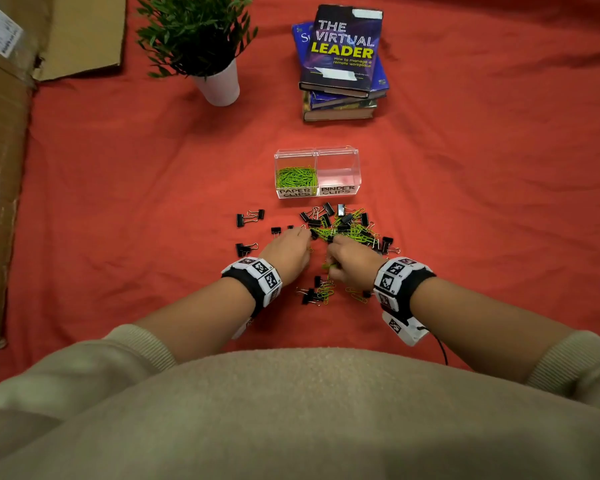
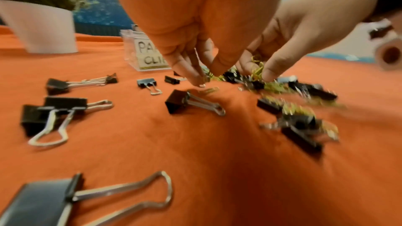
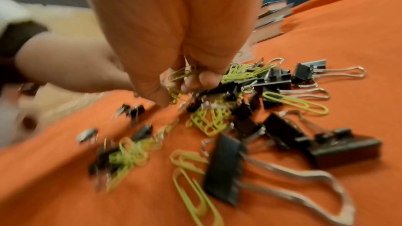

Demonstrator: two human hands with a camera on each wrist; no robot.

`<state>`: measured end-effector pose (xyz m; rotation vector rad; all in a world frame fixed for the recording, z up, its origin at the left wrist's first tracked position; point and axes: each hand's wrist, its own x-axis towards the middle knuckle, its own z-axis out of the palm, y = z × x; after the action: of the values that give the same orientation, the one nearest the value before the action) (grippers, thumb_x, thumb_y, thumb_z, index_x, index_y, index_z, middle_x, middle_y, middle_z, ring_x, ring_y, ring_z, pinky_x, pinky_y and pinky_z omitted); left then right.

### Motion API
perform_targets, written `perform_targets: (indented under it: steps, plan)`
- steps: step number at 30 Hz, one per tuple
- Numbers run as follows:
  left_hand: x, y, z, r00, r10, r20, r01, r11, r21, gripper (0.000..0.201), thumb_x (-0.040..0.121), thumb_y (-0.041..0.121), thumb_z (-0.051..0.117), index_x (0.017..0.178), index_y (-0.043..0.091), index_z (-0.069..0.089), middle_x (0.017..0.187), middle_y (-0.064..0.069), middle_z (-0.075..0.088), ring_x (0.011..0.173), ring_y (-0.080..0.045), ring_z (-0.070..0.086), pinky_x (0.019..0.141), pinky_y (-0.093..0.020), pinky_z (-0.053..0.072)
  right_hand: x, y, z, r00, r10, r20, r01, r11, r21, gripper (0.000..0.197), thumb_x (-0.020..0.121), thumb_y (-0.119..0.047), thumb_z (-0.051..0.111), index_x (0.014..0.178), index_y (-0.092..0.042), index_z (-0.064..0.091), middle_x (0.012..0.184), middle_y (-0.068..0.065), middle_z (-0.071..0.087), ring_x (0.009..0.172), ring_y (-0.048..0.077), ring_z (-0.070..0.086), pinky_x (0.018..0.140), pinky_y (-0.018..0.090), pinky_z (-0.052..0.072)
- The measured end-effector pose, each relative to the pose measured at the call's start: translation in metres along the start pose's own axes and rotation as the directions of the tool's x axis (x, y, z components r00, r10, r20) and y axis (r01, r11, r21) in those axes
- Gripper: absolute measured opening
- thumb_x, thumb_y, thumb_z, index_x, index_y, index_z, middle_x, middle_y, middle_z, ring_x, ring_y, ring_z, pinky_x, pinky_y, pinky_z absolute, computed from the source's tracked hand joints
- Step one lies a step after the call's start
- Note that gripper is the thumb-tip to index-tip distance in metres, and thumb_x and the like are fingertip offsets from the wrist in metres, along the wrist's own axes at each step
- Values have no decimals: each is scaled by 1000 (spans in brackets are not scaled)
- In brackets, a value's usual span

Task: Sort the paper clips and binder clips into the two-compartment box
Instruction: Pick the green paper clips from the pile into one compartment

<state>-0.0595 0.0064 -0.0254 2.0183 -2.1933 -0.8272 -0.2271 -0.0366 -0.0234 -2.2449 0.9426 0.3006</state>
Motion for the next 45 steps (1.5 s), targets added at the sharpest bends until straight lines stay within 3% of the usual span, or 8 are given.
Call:
perform_targets:
  steps: [8, 12, 15, 21, 26, 29, 34, 45]
  plan:
    - [-3, -11, -16, 976, -209, 54, 210, 861, -463, 24, 92, 8, 50, 112, 19, 55, 80, 5, 53, 73, -16, 53, 72, -32, 47, -3, 17, -40, 948, 317, 14, -237, 678, 696, 10, 81, -15, 71, 87, -17, 62, 75, 0, 65, 42, 2, 44, 42, 17, 36]
    - [-2, -2, -12, 962, -240, 133, 275, 837, -474, 28, 91, 5, 37, 96, 16, 62, 73, 5, 55, 68, -20, 53, 65, -32, 46, -7, 28, -45, 945, 314, 88, -232, 458, 858, 22, 84, -8, 67, 101, -22, 68, 86, 7, 66, 64, 14, 52, 63, 27, 44]
    - [1, 1, -6, 954, -260, 149, 299, 811, -502, 32, 93, 6, 32, 75, 21, 53, 71, -1, 53, 57, -19, 45, 56, -27, 39, -9, 25, -43, 949, 282, 142, -211, 233, 949, 31, 91, 4, 50, 120, -2, 58, 78, 6, 56, 69, 14, 50, 60, 21, 47]
    - [6, 2, -2, 940, -321, 114, 333, 796, -506, 23, 96, 20, 39, 75, 15, 48, 66, 0, 48, 59, -18, 44, 56, -29, 36, -15, 18, -36, 937, 217, 273, -285, 23, 958, 22, 89, -10, 33, 83, -9, 54, 66, 3, 41, 58, 16, 43, 54, 25, 38]
    - [4, -5, 3, 974, -208, 88, 215, 973, -88, 15, 93, 20, 51, 106, 12, 54, 103, -10, 64, 96, -29, 59, 79, -36, 47, -13, 10, -28, 926, 210, 314, -357, 210, 910, 27, 98, -21, 45, 77, -8, 58, 62, 3, 43, 50, 13, 45, 45, 21, 36]
    - [6, -6, 3, 979, -189, 77, 191, 981, -17, 15, 93, 21, 52, 105, 12, 54, 110, -10, 61, 101, -30, 58, 83, -37, 46, -11, 5, -29, 924, 259, 282, -376, 470, 799, 22, 94, -10, 50, 91, 5, 66, 67, 5, 58, 51, 13, 51, 47, 22, 41]
    - [7, -6, 1, 973, -197, 120, 202, 979, -35, 11, 92, 18, 51, 100, 11, 53, 103, -10, 61, 94, -29, 58, 79, -36, 45, -8, 1, -25, 962, 225, 155, -267, 893, 361, 8, 82, -15, 67, 89, -13, 70, 63, -7, 58, 48, 5, 50, 45, 16, 41]
    - [1, -12, -10, 968, -243, 60, 246, 874, -419, 8, 90, 9, 47, 94, 15, 46, 66, 5, 46, 57, -13, 42, 58, -27, 33, 0, -5, -10, 975, 44, 216, -23, 995, -99, 13, 84, -11, 55, 95, -14, 63, 96, 1, 66, 88, 19, 59, 67, 23, 35]
